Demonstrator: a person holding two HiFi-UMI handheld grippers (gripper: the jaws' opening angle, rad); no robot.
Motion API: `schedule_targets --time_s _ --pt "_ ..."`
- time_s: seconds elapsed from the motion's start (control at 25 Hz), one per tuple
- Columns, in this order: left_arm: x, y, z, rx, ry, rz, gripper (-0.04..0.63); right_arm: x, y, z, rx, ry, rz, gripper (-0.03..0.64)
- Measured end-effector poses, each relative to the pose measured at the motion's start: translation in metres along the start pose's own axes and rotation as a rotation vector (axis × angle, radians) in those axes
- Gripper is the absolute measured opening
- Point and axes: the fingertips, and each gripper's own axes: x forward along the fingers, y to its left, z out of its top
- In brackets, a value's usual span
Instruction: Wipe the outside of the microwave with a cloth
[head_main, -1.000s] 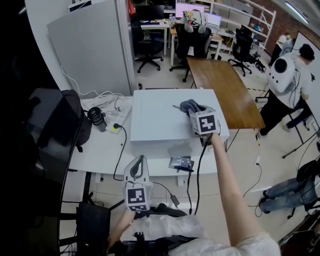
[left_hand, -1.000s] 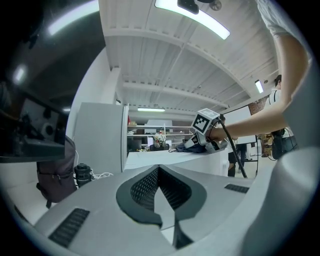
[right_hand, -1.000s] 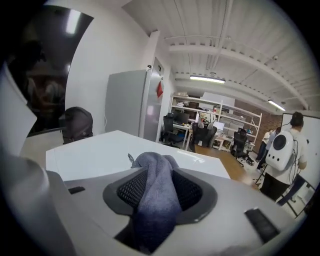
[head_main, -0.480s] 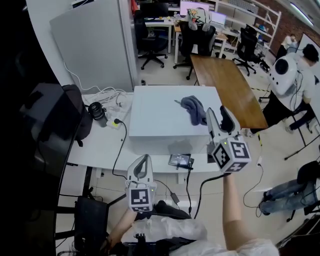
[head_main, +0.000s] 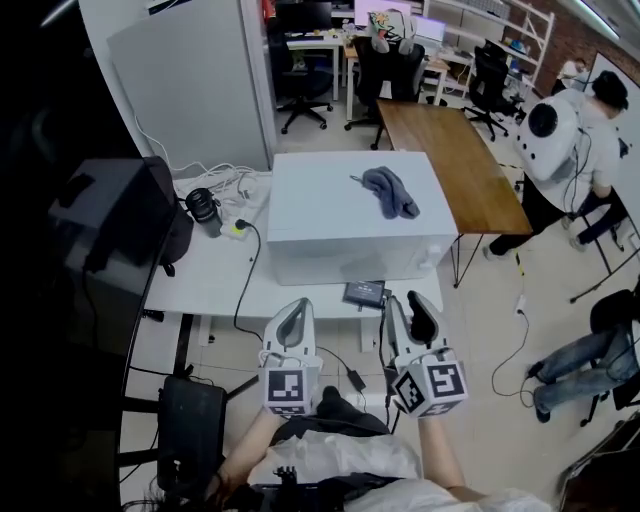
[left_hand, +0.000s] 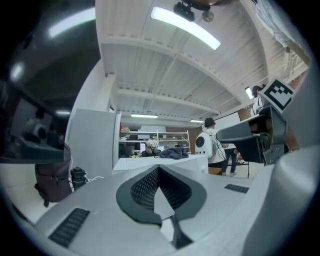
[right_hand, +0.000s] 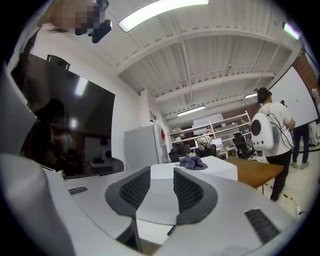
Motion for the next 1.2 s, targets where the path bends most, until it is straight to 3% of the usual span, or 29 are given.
schedule_targets --time_s 0.16,0.32,0.68,0.76,0.8,1.2 --pt "-0.031 -0.005 0.006 -0.046 -0.019 0.016 -0.008 -0.023 0.017 -0.018 0.053 0.018 -0.025 0.147" --pt "-0.051 -0.015 -0.008 -0.027 0.017 -0.011 -0.008 -0.035 0.029 -0.033 0.071 0.035 -0.038 0.126" --pt "-0.059 -0.052 0.005 0.03 -0.002 -0.028 -0.008 -0.056 0.035 -0.046 0.083 0.067 -0.017 0.08" --pt "-0.054 -0.06 0.005 0.018 0.0 -0.034 -0.007 -0.059 0.03 -0.041 0.102 0.042 -0.02 0.026" --pt "-0.051 -0.065 0.006 0.016 0.0 -0.036 -0.008 -0.06 0.026 -0.039 0.101 0.03 -0.024 0.0" --pt "-0.033 -0.091 0.003 0.017 0.022 -0.042 -0.008 -0.062 0.019 -0.047 0.006 0.086 0.02 0.0"
